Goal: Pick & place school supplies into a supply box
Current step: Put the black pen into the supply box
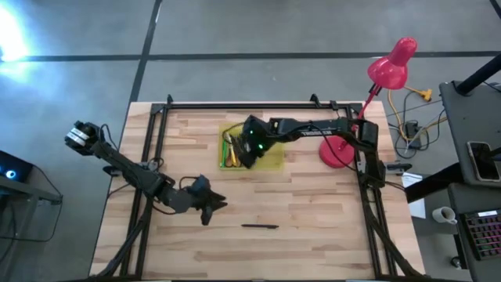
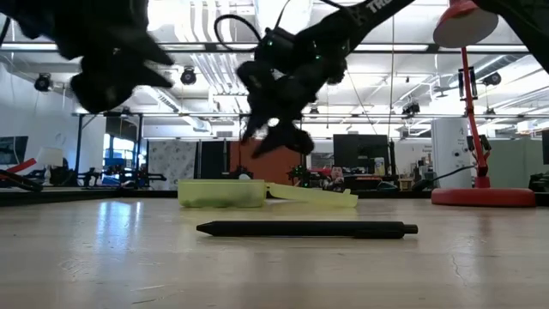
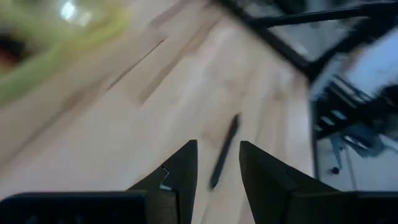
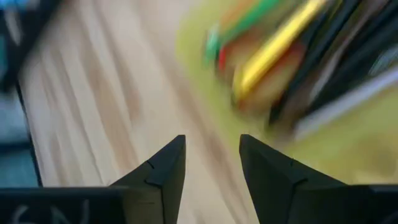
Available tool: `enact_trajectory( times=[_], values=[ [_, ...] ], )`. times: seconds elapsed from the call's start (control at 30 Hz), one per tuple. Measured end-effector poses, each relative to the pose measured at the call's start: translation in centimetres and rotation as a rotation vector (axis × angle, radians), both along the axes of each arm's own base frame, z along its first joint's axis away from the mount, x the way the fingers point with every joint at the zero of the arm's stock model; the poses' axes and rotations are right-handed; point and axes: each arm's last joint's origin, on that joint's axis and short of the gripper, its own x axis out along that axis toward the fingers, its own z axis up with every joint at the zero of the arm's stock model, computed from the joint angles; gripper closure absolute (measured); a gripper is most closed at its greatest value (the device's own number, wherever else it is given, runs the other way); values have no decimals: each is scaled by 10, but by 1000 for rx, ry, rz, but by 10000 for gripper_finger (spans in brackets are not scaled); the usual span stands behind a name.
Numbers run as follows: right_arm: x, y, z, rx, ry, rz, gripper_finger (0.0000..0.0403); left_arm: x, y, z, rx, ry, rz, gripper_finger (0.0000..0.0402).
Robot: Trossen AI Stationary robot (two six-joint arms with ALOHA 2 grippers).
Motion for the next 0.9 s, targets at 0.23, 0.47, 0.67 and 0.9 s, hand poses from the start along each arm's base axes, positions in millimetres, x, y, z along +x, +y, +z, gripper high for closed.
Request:
enact_trajectory(
  times=[0.23, 0.47, 0.67, 0.9],
  values=[
    [-35, 23, -5, -18, 335, 199, 270, 35, -24, -8, 300, -3, -288, 299],
    [-56, 56, 20, -417, 505, 181, 271, 86, -56, -36, 327, 93, -370, 299],
    [-72, 78, 46, -535, 452, 127, 266, 101, -65, -45, 441, 103, -434, 299],
    [-94, 87, 58, -520, 426, 54, 272, 130, -60, -79, 578, 231, -458, 299]
  ],
)
